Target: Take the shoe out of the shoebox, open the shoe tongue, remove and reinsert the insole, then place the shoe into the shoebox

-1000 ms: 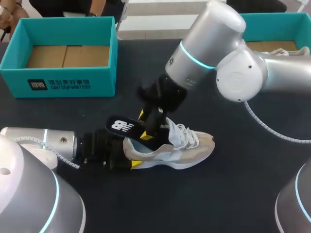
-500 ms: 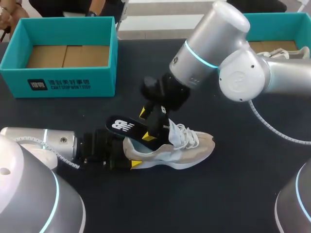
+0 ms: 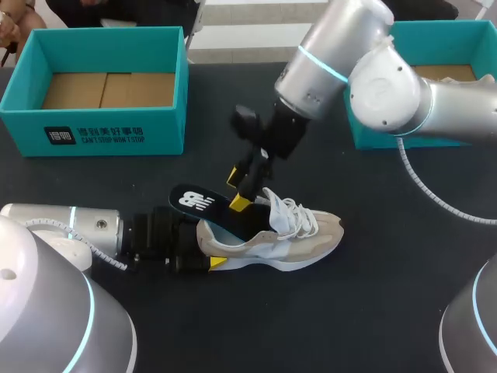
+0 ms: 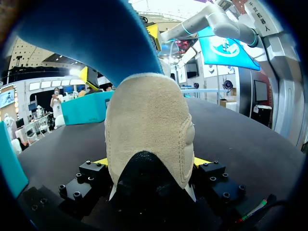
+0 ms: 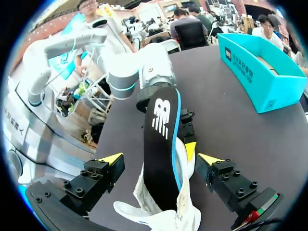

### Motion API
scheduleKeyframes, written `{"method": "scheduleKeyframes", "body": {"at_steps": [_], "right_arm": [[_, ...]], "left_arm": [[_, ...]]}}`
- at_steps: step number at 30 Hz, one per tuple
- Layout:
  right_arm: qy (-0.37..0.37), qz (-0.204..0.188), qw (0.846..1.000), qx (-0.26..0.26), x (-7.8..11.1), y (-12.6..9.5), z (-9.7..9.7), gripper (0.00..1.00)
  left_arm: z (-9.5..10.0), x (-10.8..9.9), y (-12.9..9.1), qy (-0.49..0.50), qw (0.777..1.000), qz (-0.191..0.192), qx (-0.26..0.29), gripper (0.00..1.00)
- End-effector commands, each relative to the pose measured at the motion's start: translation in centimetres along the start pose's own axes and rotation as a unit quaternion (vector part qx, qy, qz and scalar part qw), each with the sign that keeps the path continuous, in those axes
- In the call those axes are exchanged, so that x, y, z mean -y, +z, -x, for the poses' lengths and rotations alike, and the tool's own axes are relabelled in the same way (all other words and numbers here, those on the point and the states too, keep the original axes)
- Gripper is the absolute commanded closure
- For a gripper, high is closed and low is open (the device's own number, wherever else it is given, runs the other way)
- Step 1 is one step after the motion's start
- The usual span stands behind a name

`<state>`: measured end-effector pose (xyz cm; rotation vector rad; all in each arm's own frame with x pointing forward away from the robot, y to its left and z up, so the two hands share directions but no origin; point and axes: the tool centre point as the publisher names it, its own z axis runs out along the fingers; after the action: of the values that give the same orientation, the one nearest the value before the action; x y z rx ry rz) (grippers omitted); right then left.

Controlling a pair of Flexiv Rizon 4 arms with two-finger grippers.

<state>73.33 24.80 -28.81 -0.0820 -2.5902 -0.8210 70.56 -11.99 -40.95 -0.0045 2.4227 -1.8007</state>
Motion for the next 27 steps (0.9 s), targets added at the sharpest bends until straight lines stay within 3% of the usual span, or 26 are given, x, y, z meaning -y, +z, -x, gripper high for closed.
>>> {"method": "scheduleKeyframes", "body": {"at_steps": [1,9,11,14,24,27], "right_arm": [[0.008,-0.001,0.999,-0.037,-0.1,0.1,0.9,0.00],[0.017,-0.046,0.994,-0.094,-1.0,0.6,1.0,0.00],[0.018,-0.041,0.994,-0.099,-1.0,1.1,1.2,0.00],[0.018,-0.034,0.994,-0.106,-1.3,1.6,1.4,0.37],[0.002,-0.007,0.989,-0.148,-1.3,2.9,0.5,0.37],[-0.004,-0.001,0.988,-0.157,-1.4,3.3,0.4,0.41]], "left_arm": [[-0.1,0.1,0.1,0.000,1.000,0.001,0.001,1.00],[-0.1,0.1,0.1,0.000,1.000,0.001,0.001,1.00],[-0.1,0.1,0.1,0.000,1.000,0.001,0.001,1.00],[-0.1,0.1,0.1,0.000,1.000,0.001,0.001,1.00],[-0.1,0.1,0.1,0.000,1.000,0.001,0.001,1.00],[-0.1,0.1,0.1,0.000,1.000,0.001,0.001,1.00]]}}
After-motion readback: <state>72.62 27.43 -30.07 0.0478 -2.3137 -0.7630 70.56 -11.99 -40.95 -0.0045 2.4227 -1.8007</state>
